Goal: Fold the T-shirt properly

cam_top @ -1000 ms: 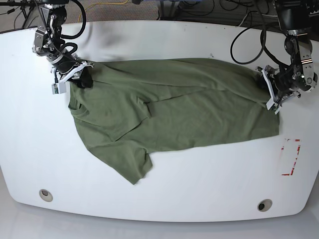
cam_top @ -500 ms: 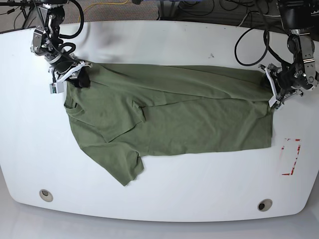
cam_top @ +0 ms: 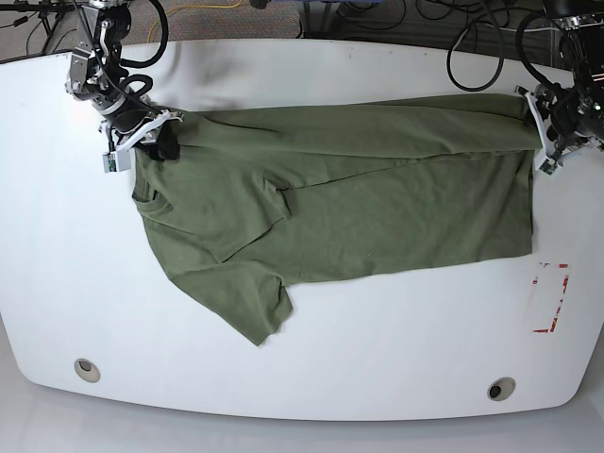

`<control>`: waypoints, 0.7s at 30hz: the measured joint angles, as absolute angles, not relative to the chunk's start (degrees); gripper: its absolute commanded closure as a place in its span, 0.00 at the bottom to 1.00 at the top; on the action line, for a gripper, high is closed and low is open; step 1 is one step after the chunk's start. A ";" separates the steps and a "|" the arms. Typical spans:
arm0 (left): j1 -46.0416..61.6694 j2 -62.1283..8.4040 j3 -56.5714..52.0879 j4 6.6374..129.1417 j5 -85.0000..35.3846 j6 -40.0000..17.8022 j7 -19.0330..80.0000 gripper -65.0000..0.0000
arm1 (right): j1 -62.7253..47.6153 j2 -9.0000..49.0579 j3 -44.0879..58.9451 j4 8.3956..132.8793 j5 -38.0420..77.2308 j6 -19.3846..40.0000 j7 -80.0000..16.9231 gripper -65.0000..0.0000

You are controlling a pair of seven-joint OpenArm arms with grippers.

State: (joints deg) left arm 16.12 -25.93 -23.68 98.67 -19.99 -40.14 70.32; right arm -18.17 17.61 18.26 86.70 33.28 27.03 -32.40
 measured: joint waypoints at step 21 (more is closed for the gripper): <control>9.76 -23.68 -28.38 108.66 -20.86 -39.97 77.17 0.62 | -19.03 17.32 17.96 97.58 30.83 25.52 -42.15 0.79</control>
